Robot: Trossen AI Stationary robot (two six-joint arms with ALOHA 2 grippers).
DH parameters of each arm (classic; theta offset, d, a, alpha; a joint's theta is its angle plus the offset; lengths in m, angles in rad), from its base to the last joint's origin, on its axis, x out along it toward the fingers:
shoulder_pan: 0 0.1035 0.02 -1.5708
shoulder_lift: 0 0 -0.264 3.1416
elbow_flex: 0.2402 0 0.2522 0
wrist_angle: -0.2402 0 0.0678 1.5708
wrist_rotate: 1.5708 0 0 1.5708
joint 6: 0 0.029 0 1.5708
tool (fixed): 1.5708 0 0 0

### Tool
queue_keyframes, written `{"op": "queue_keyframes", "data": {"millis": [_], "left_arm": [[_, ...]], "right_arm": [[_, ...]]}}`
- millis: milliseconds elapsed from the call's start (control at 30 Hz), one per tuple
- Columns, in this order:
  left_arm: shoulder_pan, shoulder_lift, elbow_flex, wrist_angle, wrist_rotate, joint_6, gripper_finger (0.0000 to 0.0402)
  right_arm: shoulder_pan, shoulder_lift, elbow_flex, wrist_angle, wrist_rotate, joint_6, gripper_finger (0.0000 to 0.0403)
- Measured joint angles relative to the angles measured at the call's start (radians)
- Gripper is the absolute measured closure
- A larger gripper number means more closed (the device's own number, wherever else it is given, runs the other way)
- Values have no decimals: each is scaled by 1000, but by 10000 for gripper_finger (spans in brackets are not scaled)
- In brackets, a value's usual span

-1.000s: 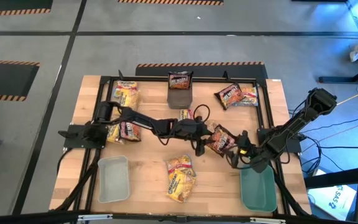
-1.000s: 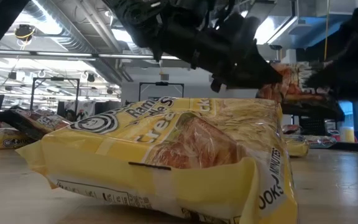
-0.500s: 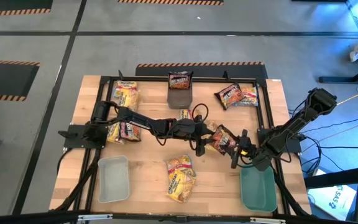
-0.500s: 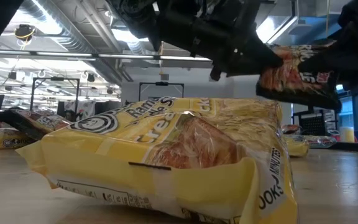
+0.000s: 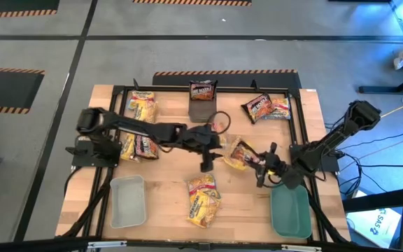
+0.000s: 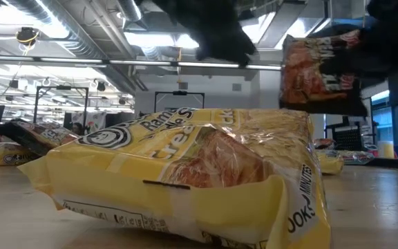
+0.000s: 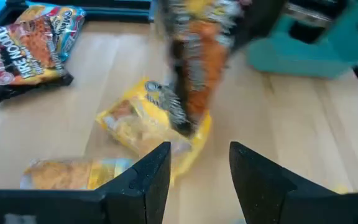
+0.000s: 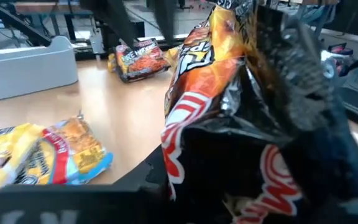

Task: Sort Maruchan noodles
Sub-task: Put the bottom right black noodle pack into the black bin

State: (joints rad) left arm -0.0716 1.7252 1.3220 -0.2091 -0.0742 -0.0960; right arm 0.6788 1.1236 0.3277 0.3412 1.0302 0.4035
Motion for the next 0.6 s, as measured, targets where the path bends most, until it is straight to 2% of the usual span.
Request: {"op": "queue_keyframes", "data": {"millis": [133,267,433,600], "left_arm": [[-29,-136,-139,21,-29,17,245],[-43,-274,-349,198,-49,21,246],[-47,-386,-586,436,-44,21,246],[-30,-452,-731,513,-85,29,246]], "right_arm": [[-122,0,54,-5,-153,-143,314],[-257,0,147,-41,-314,-300,312],[-464,19,332,-263,-507,-427,311],[-679,100,550,-428,-683,-583,312]]}}
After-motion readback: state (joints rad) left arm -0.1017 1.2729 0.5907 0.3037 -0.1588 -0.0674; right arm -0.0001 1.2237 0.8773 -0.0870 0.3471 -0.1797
